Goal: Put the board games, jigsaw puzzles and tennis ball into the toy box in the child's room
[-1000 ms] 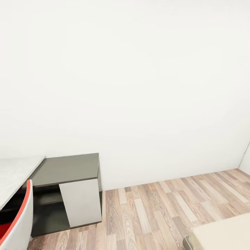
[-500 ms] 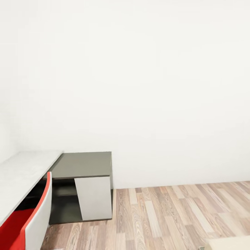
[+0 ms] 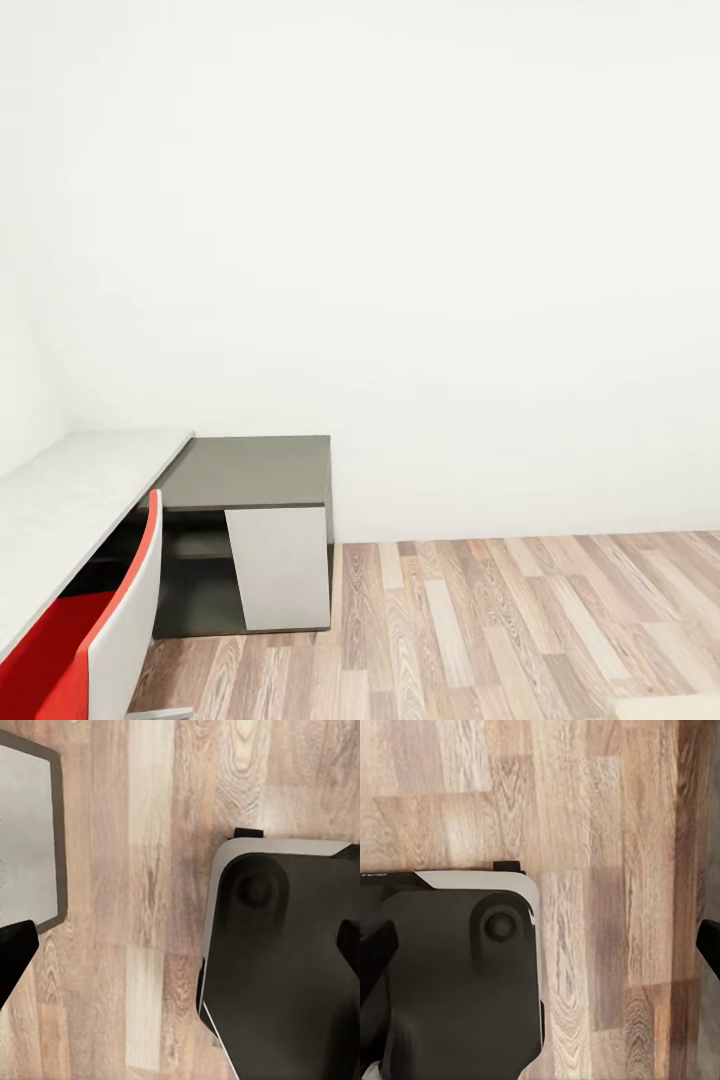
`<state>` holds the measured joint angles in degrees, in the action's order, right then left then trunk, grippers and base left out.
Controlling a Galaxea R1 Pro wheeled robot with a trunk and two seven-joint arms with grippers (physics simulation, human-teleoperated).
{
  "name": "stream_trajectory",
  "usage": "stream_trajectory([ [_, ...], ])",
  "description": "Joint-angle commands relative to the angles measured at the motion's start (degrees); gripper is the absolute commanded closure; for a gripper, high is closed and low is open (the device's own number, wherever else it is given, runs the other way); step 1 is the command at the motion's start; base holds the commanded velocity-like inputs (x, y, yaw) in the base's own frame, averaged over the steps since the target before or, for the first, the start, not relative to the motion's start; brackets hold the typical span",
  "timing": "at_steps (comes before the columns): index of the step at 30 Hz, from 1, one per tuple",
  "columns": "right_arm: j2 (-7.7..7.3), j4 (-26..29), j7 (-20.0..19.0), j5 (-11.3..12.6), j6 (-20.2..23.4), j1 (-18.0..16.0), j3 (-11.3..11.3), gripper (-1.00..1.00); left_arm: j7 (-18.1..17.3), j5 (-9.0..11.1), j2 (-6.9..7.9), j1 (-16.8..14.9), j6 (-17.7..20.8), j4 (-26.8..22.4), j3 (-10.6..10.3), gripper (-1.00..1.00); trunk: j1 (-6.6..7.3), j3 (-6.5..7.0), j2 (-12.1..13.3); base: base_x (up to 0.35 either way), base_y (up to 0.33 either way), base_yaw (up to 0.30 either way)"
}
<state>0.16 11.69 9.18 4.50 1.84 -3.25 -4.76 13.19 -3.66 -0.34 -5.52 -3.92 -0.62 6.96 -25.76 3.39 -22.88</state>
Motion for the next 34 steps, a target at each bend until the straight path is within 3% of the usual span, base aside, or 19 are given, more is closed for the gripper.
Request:
stream_trajectory([
  [1, -0.04, 0.0, 0.3, 0.5, 0.2, 0.0, -0.5, -1.00, 0.1, -0.4, 0.10, 0.0, -0.3, -0.1, 0.4, -1.00, -0.02, -0.02, 0.0, 0.000, 0.000, 0.006],
  [22, -0.59, -4.3, 0.4, 0.8, -1.4, 0.4, -0.2, -1.00, 0.0, -0.6, -0.12, -0.2, -0.5, -1.9, 0.3, -1.00, -0.02, -0.03, 0.0, 0.000, 0.000, 0.001],
  [34, -0.13, -8.0, 0.0, 0.9, -2.3, 0.4, -0.2, -1.00, 0.0, -0.7, 0.24, -0.2, -0.5, -2.1, 0.1, -1.00, -0.02, -0.03, 0.0, 0.000, 0.000, 0.000],
])
